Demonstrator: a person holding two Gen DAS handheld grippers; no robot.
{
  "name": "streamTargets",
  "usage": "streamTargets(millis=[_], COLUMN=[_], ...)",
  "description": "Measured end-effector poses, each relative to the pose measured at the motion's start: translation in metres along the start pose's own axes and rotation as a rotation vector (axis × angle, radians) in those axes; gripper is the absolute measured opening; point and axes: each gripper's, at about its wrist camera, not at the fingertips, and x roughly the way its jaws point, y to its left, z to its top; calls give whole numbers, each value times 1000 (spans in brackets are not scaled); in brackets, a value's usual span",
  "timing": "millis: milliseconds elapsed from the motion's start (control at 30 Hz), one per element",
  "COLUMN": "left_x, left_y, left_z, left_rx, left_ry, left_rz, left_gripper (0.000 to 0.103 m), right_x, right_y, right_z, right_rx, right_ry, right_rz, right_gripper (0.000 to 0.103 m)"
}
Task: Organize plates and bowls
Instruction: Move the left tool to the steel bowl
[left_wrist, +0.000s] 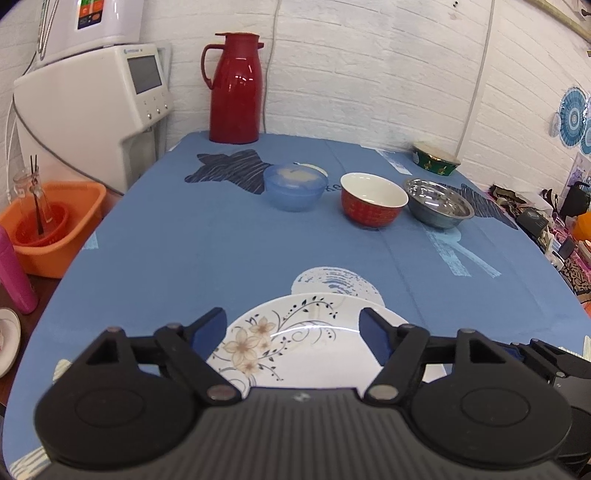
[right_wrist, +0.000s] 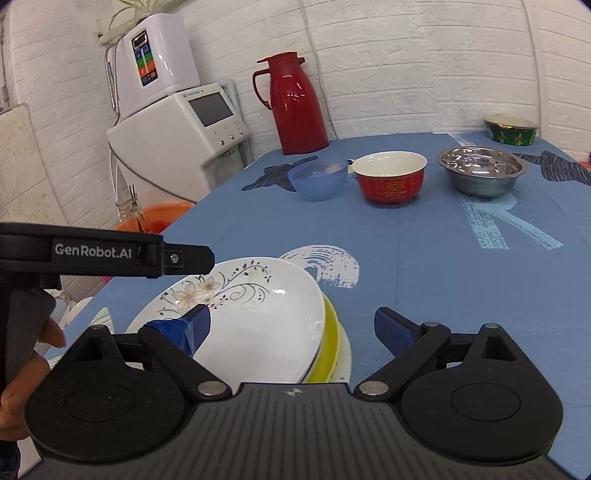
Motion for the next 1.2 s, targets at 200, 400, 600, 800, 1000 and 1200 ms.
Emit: streamTargets(millis=[200, 400, 600, 800, 1000, 1200], left_x=[3, 11, 31, 73, 107, 127], left_y=[-11, -25, -53, -96, -114, -100], left_z=[1, 6, 25, 46, 68, 73], left_rx=[15, 25, 24, 68, 88, 77], left_ry=[16, 52, 92, 152, 177, 209], left_rz=[-12, -24, -120, -189, -209, -169], left_gripper=[76, 76, 81, 82, 82, 82], right_x=[-2, -6, -13, -5, 54, 143], right_y=[-16, -39, -88, -149, -210, -251], right_z=[-4, -4, 12, 46, 108, 157], right_rx=[45, 90, 112, 112, 99, 50], right_ry=[16, 19, 1, -14, 11, 132], right_rz=[-8, -6, -100, -220, -277, -354], right_gripper=[83, 83, 83, 83, 83, 83])
